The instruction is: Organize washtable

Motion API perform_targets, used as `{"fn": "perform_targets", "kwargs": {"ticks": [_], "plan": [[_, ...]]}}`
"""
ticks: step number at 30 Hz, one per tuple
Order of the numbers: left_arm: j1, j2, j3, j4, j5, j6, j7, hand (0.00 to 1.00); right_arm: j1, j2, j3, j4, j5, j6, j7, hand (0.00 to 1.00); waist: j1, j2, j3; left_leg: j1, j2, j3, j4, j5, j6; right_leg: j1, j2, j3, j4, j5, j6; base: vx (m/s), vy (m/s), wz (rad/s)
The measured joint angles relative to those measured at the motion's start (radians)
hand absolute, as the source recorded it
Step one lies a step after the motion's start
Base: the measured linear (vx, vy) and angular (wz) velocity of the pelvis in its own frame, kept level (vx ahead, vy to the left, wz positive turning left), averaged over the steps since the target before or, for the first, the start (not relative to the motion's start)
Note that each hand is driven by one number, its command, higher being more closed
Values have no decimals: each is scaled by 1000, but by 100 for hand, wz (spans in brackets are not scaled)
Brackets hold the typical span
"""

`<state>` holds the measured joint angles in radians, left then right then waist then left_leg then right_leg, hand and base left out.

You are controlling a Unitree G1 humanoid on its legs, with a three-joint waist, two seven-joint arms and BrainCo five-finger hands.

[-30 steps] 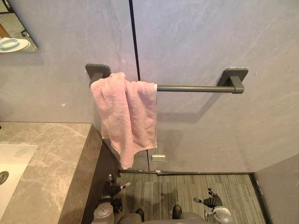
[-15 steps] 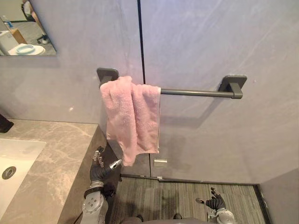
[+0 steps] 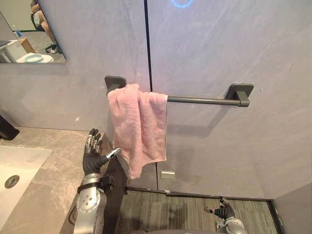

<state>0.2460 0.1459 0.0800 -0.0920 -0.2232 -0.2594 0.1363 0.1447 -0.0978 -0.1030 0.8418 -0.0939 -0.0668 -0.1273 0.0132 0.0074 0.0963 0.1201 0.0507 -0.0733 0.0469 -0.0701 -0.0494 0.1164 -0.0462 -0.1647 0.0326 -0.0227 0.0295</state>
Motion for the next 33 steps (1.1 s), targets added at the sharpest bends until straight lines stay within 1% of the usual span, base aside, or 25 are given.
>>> {"fn": "perform_targets", "kwargs": {"ticks": [6, 10, 11, 12, 13, 15, 17, 22, 27, 28, 33], "plan": [[-39, 69, 2, 1, 23, -2, 1, 0, -1, -24, 4, 9, -16, 3, 8, 0, -3, 0, 0, 8, 2, 1, -14, 3, -4, 3, 8, 7, -15, 10, -7, -2, -1, -4], [-77, 91, 11, 8, 39, -2, 3, 0, -2, -44, 4, 9, -22, 3, 22, 0, -7, 3, 0, 12, 2, 3, -14, 6, -7, 8, 13, 9, -37, 23, -9, 10, 2, -2], [-79, 103, 11, 9, 40, -2, 3, 0, -4, -47, 5, 9, -25, 3, 23, 0, -12, 3, 0, 15, 2, 4, -15, 6, -7, 12, 13, 9, -39, 24, -10, 0, 0, 0], [-81, 114, 12, 18, 40, -2, 3, 0, -4, -52, 5, 9, -26, 3, 23, 0, -26, 3, 0, 19, 2, 4, -17, 6, -7, 19, 14, 8, -46, 25, -10, 0, 0, 0], [-95, 118, 14, 38, 40, -2, 5, 0, -5, -58, 5, 9, -26, 3, 23, 0, -28, 5, -1, 23, 1, 6, -22, 6, -7, 23, 14, 10, -55, 30, -11, 9, 13, -3], [-118, 123, 14, 62, 39, -2, 14, 0, -7, -64, 8, 9, -27, 3, 24, 0, -27, 7, 0, 25, 2, 12, -30, 6, -7, 23, 16, 18, -65, 39, -12, 1, 13, -13], [-134, 157, 15, 89, 40, -1, 19, 0, -16, -70, 26, 9, -30, 3, 25, 0, -28, 8, 1, 26, 3, 22, -31, 6, -8, 23, 18, 29, -76, 46, -11, -13, 16, -15], [-161, 194, 22, 136, 40, -1, 19, 0, -17, -70, 28, 9, -34, 5, 29, 0, -37, 5, 2, 32, 1, 21, -37, 6, -8, 37, 17, 28, -92, 51, -9, -2, 3, -1], [-188, 207, 24, 167, 46, -1, 21, 0, -24, -74, 46, 9, -35, 5, 42, 0, -34, 5, 3, 32, 0, 20, -46, 7, -8, 37, 17, 26, -103, 54, -8, -4, 3, 1], [-188, 216, 22, 169, 52, -1, 20, 100, -24, -75, 46, 9, -35, 6, 42, 0, -34, 5, 3, 32, 1, 20, -47, 7, -8, 37, 17, 25, -104, 54, -8, 0, 0, 0], [-193, 221, -1, 182, 72, 1, 17, 100, -29, -78, 46, 6, -36, 6, 42, 0, -37, 4, 3, 32, 0, 23, -49, 7, -8, 36, 17, 28, -106, 54, -8, 0, 0, 0]]}}
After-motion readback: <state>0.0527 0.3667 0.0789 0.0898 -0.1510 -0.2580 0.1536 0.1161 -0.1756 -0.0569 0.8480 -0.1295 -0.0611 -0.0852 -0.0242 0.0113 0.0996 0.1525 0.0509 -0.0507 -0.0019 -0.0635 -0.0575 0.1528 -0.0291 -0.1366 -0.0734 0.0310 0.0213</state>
